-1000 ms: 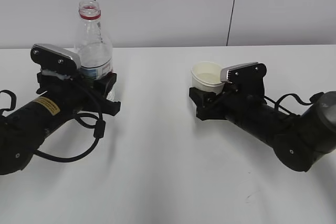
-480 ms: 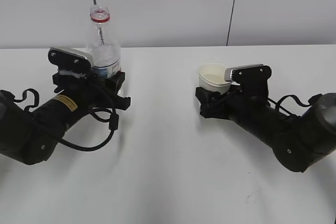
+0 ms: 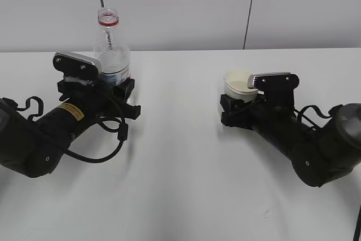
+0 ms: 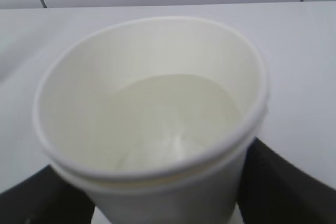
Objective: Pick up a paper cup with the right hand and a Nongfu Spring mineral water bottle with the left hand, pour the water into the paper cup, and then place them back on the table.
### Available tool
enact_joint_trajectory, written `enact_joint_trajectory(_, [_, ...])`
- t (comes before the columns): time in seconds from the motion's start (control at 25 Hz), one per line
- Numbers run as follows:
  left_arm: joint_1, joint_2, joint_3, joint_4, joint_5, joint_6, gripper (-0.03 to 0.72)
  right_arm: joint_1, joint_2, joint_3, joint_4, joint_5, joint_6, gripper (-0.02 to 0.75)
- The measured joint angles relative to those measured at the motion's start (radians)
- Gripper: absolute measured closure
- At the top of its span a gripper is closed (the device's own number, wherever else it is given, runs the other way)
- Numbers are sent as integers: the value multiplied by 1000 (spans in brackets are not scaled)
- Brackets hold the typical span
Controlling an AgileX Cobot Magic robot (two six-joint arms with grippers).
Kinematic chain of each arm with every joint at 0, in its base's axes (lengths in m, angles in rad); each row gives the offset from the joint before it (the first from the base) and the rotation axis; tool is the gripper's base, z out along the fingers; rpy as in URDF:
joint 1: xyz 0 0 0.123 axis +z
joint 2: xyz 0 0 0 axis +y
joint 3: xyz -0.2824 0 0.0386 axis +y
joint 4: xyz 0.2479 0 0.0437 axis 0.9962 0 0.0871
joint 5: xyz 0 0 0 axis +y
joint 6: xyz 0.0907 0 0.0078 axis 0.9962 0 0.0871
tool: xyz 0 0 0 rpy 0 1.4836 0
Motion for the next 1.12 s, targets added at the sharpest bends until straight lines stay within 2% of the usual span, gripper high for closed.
enact_joint_trajectory(0.4, [0, 0, 0, 0, 0, -1, 377, 0, 73, 0, 8, -121, -7, 212])
enact_joint_trajectory(0.68, [0, 1, 0, -1, 0, -1, 377, 0, 79, 0, 8, -129, -9, 212])
enact_joint_trajectory(0.92, [0, 1, 0, -1, 0, -1, 377, 0, 79, 0, 10, -124, -9, 130])
enact_joint_trajectory(1.12, [0, 1, 0, -1, 0, -1, 377, 0, 79, 0, 12, -123, -9, 115])
